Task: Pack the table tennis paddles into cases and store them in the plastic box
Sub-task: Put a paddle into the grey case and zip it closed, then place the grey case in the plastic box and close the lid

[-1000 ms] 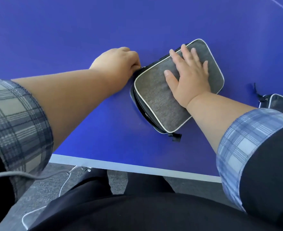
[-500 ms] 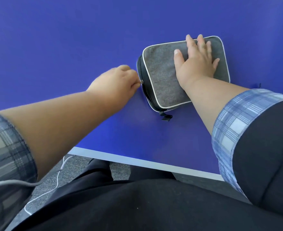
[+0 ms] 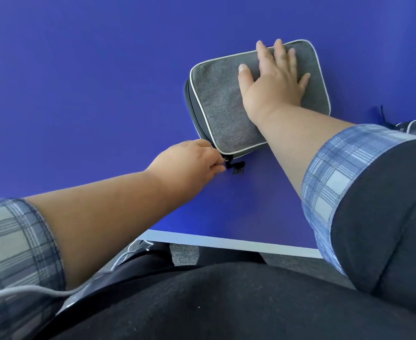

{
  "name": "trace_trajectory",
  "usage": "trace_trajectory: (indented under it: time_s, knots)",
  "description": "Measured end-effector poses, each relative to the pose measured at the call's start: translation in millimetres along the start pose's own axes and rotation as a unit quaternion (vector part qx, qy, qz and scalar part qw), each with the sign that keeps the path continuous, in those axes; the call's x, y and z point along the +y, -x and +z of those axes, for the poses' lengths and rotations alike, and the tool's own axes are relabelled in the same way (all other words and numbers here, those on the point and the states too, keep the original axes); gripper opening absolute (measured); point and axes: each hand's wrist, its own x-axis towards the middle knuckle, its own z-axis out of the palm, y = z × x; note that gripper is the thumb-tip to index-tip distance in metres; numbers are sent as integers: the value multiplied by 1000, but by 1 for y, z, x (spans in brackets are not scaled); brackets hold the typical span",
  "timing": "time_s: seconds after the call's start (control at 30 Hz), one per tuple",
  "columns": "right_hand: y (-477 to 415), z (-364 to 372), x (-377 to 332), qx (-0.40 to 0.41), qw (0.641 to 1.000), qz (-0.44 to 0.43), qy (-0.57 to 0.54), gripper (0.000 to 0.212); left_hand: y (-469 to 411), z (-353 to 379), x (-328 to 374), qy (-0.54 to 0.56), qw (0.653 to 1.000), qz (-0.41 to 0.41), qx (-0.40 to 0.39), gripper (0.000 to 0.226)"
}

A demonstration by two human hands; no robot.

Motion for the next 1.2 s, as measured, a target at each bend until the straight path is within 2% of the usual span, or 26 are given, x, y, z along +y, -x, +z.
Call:
trace_trajectory:
  time_s: [0.13, 0.23, 0.3, 0.37, 0.4, 0.47, 0.5, 0.57, 0.67, 0.73, 0.83, 0.97, 1.03, 1.07, 1.17, 1.2]
  knots:
    - [-1, -6, 1, -14, 999, 1, -31, 67, -8, -10, -2, -54, 997, -9, -57, 28]
    - [-1, -24, 10, -7, 982, 13, -188, 57, -12, -27, -3, -94, 990, -29, -105, 42]
    - [4, -37, 24, 18, 960, 50, -276, 51, -13, -38, -4, -81, 988, -86, -95, 59]
    - [9, -49, 46, 46, 962, 106, -247, 52, -16, -45, -6, -2, 979, -195, -51, 66]
    - [9, -53, 60, 41, 961, 142, -232, 56, -21, -47, -8, 73, 963, -260, -26, 62]
    - [11, -59, 88, -21, 943, 221, -250, 66, -30, -47, -7, 253, 896, -364, 19, 53]
    - [13, -60, 98, -61, 930, 245, -268, 69, -34, -46, -4, 316, 864, -391, 30, 59]
    - [16, -57, 112, -114, 924, 233, -281, 57, -39, -41, 0, 353, 846, -400, 28, 70]
    - [20, -52, 119, -112, 911, 224, -327, 29, -45, -32, 5, 380, 835, -397, 26, 74]
    - [24, -55, 121, -104, 882, 244, -388, 28, -48, -33, 7, 399, 828, -391, 35, 73]
    - [42, -63, 131, -68, 842, 282, -454, 52, -50, -40, 14, 394, 842, -366, 36, 64]
    - [85, -78, 148, -43, 817, 312, -483, 67, -61, -59, 29, 395, 859, -322, 43, 60]
    - [108, -87, 154, -35, 799, 317, -509, 82, -71, -69, 39, 385, 873, -296, 34, 60]
    - [119, -92, 156, -33, 788, 319, -526, 81, -75, -74, 44, 375, 883, -280, 24, 59]
    - [150, -106, 162, -13, 751, 326, -574, 43, -86, -81, 63, 319, 921, -222, -2, 57]
    - [159, -108, 164, -2, 735, 337, -589, 39, -90, -82, 71, 294, 933, -205, -9, 57]
